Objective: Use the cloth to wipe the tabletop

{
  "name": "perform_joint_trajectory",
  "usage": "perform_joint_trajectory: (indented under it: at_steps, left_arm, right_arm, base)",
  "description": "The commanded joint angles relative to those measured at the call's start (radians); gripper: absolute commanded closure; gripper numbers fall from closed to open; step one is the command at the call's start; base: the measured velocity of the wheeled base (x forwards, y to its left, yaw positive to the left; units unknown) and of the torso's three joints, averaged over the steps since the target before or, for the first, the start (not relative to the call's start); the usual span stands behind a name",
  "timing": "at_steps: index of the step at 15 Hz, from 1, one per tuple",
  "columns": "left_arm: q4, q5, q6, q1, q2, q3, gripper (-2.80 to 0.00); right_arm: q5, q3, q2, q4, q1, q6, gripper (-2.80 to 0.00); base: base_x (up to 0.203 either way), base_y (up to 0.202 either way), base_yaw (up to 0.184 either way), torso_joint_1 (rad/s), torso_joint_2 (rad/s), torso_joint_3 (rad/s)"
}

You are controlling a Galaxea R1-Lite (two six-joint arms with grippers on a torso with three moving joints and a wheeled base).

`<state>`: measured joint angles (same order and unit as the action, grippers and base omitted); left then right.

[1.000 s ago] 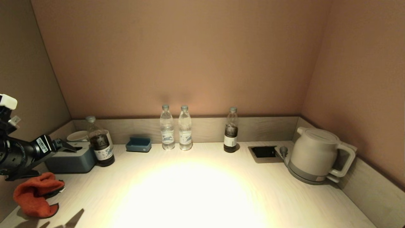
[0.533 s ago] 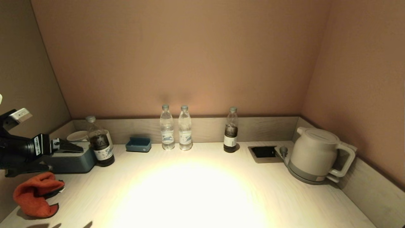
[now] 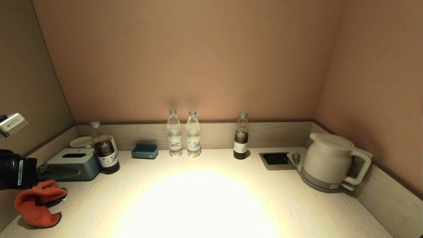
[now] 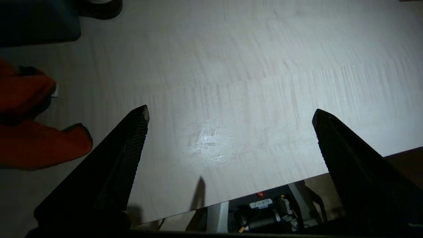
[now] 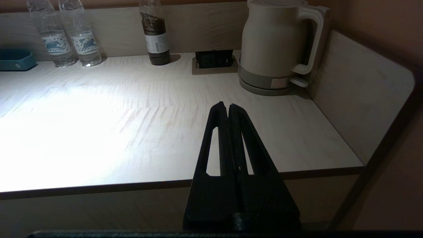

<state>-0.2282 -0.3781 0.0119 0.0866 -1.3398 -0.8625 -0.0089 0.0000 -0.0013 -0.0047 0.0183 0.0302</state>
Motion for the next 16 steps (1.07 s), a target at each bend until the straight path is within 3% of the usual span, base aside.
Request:
perform_joint_trajectory:
  at_steps: [1,4,6,9,10,16]
  left_arm:
    - [0.091,0.043,0.018,0.001,0.094,0.083,-2.8]
    - [0.218,0.176,0.018,0.001,0.131,0.156,-2.8]
    - [0.296,0.193,0.016,0.001,0.167,0.21,-2.8]
    - [0.32,0.194,0.018,0.001,0.219,0.236,-2.8]
    - [0.32,0.194,0.018,0.001,0.245,0.24,0.0]
    - [0.318,0.194,0.019,0.001,0.426,0.283,0.0]
  right_arm:
    - [0.0,0.0,0.001,0.0,0.0,0.0,0.0]
    - [0.0,0.0,0.001,0.0,0.0,0.0,0.0]
    - [0.0,0.0,0.001,0.0,0.0,0.0,0.0]
    - [0.0,0.0,0.001,0.0,0.0,0.0,0.0]
    - [0.001,0.0,0.001,0.0,0.0,0.0,0.0]
    - [0.0,0.0,0.001,0.0,0.0,0.0,0.0]
  base:
    - [0.0,0.0,0.0,0.0,0.0,0.0]
    - [0.0,0.0,0.0,0.0,0.0,0.0]
    - [0.0,0.0,0.0,0.0,0.0,0.0]
    - [0.0,0.0,0.0,0.0,0.0,0.0]
    - [0.0,0.0,0.0,0.0,0.0,0.0]
    - [0.0,0.0,0.0,0.0,0.0,0.0]
